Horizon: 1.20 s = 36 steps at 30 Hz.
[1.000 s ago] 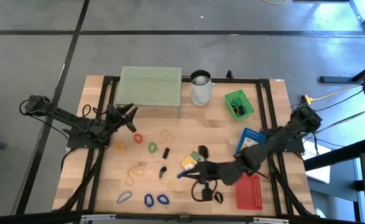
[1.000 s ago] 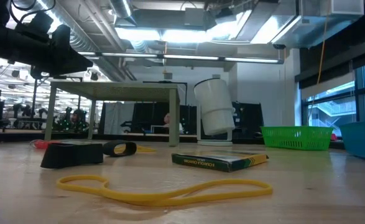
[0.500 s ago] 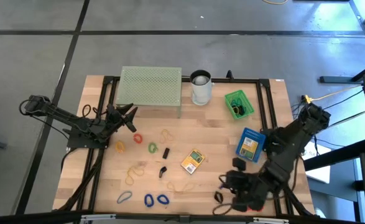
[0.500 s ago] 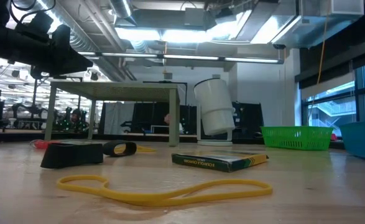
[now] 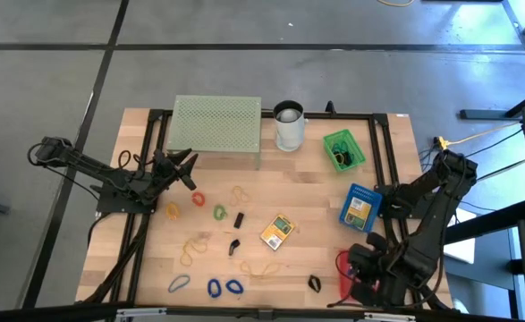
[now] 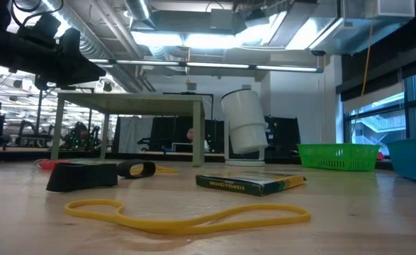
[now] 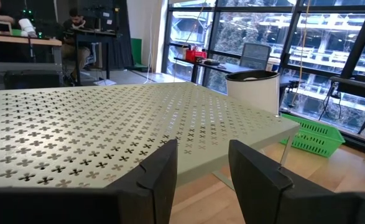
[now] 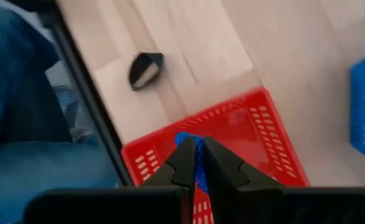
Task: Pick & Place Office Desk Supplies
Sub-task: Put the blue spiral keychain into the red bin
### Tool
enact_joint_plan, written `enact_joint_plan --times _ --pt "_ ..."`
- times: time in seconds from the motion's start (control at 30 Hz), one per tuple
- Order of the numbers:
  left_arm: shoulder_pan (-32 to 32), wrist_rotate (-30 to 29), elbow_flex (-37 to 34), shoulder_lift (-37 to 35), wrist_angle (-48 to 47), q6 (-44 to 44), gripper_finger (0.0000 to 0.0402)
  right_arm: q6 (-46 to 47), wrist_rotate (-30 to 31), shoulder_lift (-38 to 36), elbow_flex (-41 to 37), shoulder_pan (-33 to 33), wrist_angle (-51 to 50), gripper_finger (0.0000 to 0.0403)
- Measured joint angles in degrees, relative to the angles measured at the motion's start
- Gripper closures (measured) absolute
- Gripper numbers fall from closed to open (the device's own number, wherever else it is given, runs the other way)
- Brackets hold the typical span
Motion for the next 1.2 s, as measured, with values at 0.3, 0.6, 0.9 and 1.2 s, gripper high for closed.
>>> enact_joint_plan --times 0.3,0.6,0.9,1.2 --pt "0.0 0.0 0.0 0.0 0.0 0.0 0.0263 5.6 -2.1 0.2 0.0 0.0 -0.6 0.038" --pt "0.0 0.0 0.0 0.0 0.0 0.0 0.0263 5.9 -10.1 6.1 0.0 0.0 -2.5 0.038" --pt "0.0 0.0 0.0 0.0 0.0 0.0 0.0263 6.0 -9.7 8.4 0.0 -0.1 -2.7 0.0345" --pt "0.0 0.0 0.0 0.0 0.0 0.0 0.0263 7.4 -8.5 8.4 0.0 -0.2 -2.6 0.0275"
